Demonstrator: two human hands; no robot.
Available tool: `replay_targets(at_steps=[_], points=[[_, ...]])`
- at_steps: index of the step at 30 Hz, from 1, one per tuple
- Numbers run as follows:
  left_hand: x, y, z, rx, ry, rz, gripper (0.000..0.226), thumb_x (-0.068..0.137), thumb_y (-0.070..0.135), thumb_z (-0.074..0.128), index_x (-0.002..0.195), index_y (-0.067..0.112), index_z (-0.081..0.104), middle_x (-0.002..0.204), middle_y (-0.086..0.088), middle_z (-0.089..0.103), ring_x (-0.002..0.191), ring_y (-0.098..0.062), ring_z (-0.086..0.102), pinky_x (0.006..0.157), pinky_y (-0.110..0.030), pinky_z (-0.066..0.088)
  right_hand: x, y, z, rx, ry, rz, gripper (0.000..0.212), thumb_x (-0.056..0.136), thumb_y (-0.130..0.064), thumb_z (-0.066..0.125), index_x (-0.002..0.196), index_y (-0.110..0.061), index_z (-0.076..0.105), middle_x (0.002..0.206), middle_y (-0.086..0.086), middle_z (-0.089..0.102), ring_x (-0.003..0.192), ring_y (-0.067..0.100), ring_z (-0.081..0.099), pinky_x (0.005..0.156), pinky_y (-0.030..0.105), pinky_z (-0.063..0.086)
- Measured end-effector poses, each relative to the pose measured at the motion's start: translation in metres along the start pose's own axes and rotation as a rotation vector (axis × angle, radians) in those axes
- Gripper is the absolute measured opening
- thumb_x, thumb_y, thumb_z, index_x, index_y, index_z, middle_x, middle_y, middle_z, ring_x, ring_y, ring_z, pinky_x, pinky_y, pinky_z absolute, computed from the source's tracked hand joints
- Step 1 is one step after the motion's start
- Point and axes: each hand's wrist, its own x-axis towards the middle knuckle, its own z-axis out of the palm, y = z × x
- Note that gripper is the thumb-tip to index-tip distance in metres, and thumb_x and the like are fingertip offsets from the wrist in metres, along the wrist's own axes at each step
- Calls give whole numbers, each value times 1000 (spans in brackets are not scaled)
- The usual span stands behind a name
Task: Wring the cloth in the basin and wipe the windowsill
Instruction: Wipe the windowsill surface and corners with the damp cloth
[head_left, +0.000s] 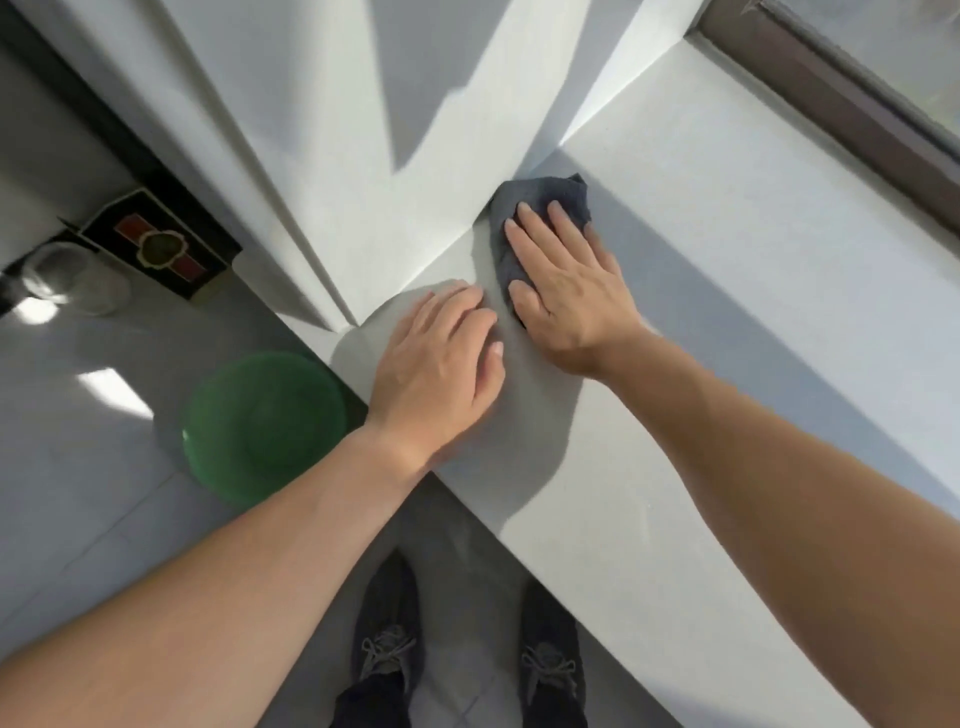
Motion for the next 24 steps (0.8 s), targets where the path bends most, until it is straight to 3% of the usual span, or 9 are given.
replay_targets(at_steps=[3,6,10,15,20,22,24], points=[[-15,14,3,4,0,-61,38,93,24,47,118,1,64,136,-19,57,136,-35,47,113,-52,33,-15,20,-1,-15,-16,-115,63,98,-39,23,159,-24,17,167,-8,10,154,16,0,124,40,-1],[-34,53,16,-29,-50,-231,40,92,25,50,129,9,55,153,-18,38,149,-32,25,121,-51,16,-49,48,-3,-51,-59,-224,64,96,-39,23,158,-23,20,166,-8,12,154,16,0,125,42,2],[-56,101,36,69,-14,-405,59,92,34,37,145,10,41,163,-20,18,153,-31,6,122,-53,6,-41,70,-10,-82,-118,-380,65,94,-37,26,158,-25,21,166,-9,11,154,15,0,125,40,2],[-69,131,46,119,-4,-560,63,93,37,31,150,10,38,163,-21,16,153,-33,7,123,-54,6,17,39,-15,46,-11,-49,69,93,-39,21,159,-20,17,168,-1,8,154,23,-1,124,42,-2],[-83,146,47,141,18,-571,59,94,32,42,149,10,41,161,-20,25,152,-33,14,121,-55,13,15,-23,-3,-78,-142,-576,67,94,-41,20,159,-25,16,167,-7,8,154,19,-1,124,41,-2],[-87,151,48,140,8,-585,62,94,34,45,151,11,37,162,-21,21,153,-34,9,121,-55,11,22,-5,-11,-88,-141,-605,66,94,-39,22,158,-26,18,166,-8,11,154,17,1,124,38,-2],[-91,159,51,119,13,-600,65,93,36,45,152,10,34,163,-22,16,153,-35,4,121,-55,9,27,28,-20,-67,-112,-468,66,93,-40,22,158,-30,16,167,-10,8,153,13,-1,123,32,-4]])
